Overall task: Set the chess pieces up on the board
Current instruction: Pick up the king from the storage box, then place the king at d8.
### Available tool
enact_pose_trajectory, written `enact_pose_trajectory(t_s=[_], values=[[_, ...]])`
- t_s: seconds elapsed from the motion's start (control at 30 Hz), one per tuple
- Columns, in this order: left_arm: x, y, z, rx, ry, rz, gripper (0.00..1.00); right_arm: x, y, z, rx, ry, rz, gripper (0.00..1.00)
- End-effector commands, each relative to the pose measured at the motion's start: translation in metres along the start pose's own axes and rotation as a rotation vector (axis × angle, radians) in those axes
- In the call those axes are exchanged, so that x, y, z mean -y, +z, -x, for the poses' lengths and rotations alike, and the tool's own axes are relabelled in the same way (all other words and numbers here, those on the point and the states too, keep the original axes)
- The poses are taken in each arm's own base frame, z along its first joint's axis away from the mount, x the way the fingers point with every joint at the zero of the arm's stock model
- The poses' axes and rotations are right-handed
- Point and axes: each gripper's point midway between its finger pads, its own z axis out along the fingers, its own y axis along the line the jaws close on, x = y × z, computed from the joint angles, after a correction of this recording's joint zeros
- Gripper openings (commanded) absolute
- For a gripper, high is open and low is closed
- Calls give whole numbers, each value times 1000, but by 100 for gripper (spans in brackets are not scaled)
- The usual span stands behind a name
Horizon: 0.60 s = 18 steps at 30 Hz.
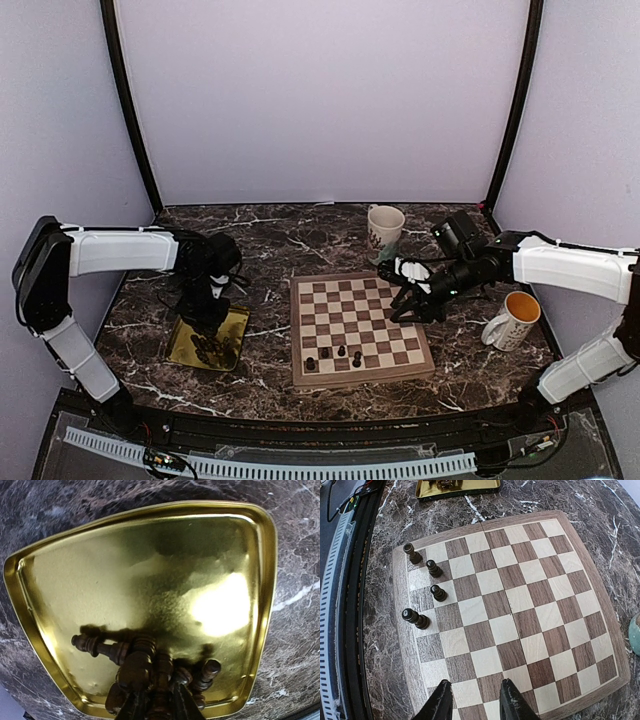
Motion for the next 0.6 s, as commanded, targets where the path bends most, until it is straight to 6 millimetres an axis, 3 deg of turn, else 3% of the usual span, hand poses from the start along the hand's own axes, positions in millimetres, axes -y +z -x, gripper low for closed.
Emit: enact_pose_trajectory(t_s=[0.0,0.13,0.43,0.57], values=[[16,-17,20,79,62,-17,16,1,-2,2,18,-15,-12,33],[28,-43,35,182,138,-23,8,1,-3,2,16,-17,-18,33],[47,-81,38,273,215,-149,7,1,0,1,13,-12,-8,33],[84,-105,40,362,348,-274,8,2,-1,2,14,-11,-12,33]])
